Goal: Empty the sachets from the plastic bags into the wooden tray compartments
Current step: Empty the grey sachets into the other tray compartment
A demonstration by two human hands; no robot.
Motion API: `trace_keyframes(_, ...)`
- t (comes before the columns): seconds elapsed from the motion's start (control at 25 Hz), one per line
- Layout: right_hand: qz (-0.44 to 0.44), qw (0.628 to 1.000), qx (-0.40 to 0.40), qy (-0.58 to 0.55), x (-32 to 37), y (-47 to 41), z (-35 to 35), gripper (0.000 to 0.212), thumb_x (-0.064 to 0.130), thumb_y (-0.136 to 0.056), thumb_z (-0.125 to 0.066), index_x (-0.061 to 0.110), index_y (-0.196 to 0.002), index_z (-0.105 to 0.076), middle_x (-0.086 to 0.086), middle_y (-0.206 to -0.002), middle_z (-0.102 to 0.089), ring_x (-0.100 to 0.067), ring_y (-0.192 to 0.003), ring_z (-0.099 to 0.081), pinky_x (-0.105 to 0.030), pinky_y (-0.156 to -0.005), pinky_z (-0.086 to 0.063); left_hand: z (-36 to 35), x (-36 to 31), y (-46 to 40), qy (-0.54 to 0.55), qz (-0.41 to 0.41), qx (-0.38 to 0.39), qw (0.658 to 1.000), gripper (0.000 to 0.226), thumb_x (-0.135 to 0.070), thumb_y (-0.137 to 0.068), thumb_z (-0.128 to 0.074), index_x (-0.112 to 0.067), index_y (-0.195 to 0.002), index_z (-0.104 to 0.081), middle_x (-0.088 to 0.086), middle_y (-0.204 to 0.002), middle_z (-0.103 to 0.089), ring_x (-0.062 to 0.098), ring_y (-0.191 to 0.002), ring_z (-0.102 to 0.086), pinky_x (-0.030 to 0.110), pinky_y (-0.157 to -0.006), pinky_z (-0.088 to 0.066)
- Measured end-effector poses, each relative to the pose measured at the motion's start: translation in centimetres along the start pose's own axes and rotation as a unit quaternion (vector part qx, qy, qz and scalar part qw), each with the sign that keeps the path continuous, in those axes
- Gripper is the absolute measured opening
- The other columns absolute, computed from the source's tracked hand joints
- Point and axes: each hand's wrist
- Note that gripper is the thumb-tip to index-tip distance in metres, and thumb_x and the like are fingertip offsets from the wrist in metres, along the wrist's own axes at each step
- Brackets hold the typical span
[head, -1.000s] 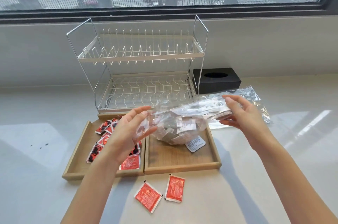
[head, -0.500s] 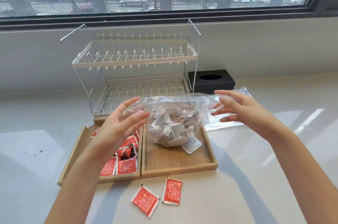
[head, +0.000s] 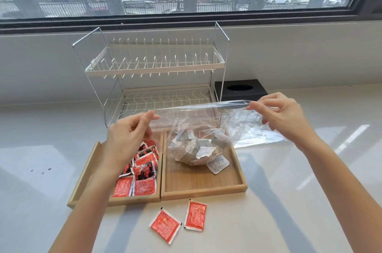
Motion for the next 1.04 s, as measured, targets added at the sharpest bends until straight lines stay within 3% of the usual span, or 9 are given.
trace_keyframes(0.12,0.002,0.996,-0.004,-0.086,2.1,-0.9,0.3,0.012,0.026,-0.083,-0.063,0.021,-0.075,-0.071,0.001,-0.085,-0.069,-0.005,-0.047,-0.064,-0.013,-0.044,-0.048,1.2,-1.8,-1.8,0.032,-0.021,0.007,0.999,0.028,-0.044,-0.080,-0.048,-0.025,-0.083,-0.068,-0.003,-0.045,-0.064,0.004,-0.038,-0.058,0.009,-0.045,-0.046)
trace_keyframes(0.24,0.035,0.988,-0.027,-0.146,4.9,-2.5,1.2,0.013,0.027,-0.085,-0.060,0.018,-0.081,-0.069,-0.001,-0.081,-0.071,-0.007,-0.051,-0.067,-0.015,-0.049,-0.053,2.4,-3.6,-4.2,0.072,-0.044,0.000,0.996,0.032,-0.045,-0.081,-0.048,-0.022,-0.084,-0.068,-0.009,-0.053,-0.069,0.009,-0.051,-0.067,0.015,-0.055,-0.055)
trace_keyframes(0.4,0.067,0.989,-0.041,-0.127,6.7,-3.7,1.8,0.018,0.031,-0.086,-0.058,0.019,-0.076,-0.067,-0.001,-0.077,-0.070,-0.006,-0.055,-0.068,-0.015,-0.051,-0.053,3.1,-4.5,-5.4,0.084,-0.072,-0.019,0.994,0.028,-0.045,-0.082,-0.049,-0.025,-0.078,-0.069,-0.014,-0.059,-0.071,0.008,-0.064,-0.070,0.016,-0.065,-0.056)
trace_keyframes(0.72,0.107,0.985,-0.045,-0.125,8.7,-6.5,1.6,0.020,0.037,-0.087,-0.054,0.023,-0.079,-0.067,0.006,-0.084,-0.070,-0.005,-0.079,-0.069,-0.026,-0.085,-0.055,4.9,-6.9,-7.3,0.094,-0.135,-0.052,0.985,0.026,-0.047,-0.079,-0.051,-0.027,-0.083,-0.067,-0.026,-0.066,-0.070,0.001,-0.076,-0.069,0.014,-0.074,-0.054)
trace_keyframes(0.88,0.154,0.977,-0.038,-0.142,9.3,-6.5,0.8,0.015,0.033,-0.087,-0.056,0.028,-0.078,-0.067,0.012,-0.085,-0.069,-0.004,-0.089,-0.065,-0.031,-0.097,-0.049,6.3,-6.8,-7.1,0.169,-0.110,-0.062,0.977,0.023,-0.042,-0.076,-0.060,-0.026,-0.091,-0.067,-0.018,-0.081,-0.072,0.007,-0.092,-0.066,0.022,-0.084,-0.054)
trace_keyframes(0.96,0.164,0.973,-0.027,-0.157,8.9,-5.9,0.0,0.012,0.038,-0.083,-0.059,0.031,-0.078,-0.068,0.015,-0.082,-0.070,-0.004,-0.090,-0.065,-0.031,-0.096,-0.049,6.9,-6.2,-6.2,0.200,-0.099,-0.051,0.973,0.019,-0.037,-0.079,-0.062,-0.027,-0.094,-0.067,-0.013,-0.091,-0.070,0.008,-0.097,-0.063,0.024,-0.088,-0.052)
trace_keyframes(1.04,0.157,0.964,-0.025,-0.211,8.2,-4.8,-0.9,0.024,0.048,-0.080,-0.058,0.029,-0.073,-0.072,0.013,-0.081,-0.073,-0.010,-0.094,-0.067,-0.030,-0.093,-0.051,7.1,-5.6,-5.0,0.212,-0.093,-0.047,0.972,0.020,-0.044,-0.079,-0.058,-0.030,-0.090,-0.067,-0.013,-0.092,-0.071,0.005,-0.098,-0.062,0.023,-0.088,-0.051)
Point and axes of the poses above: each hand's wrist, its own y-axis away from the middle knuckle, its own z-axis out of the back of the hand, x = y × z
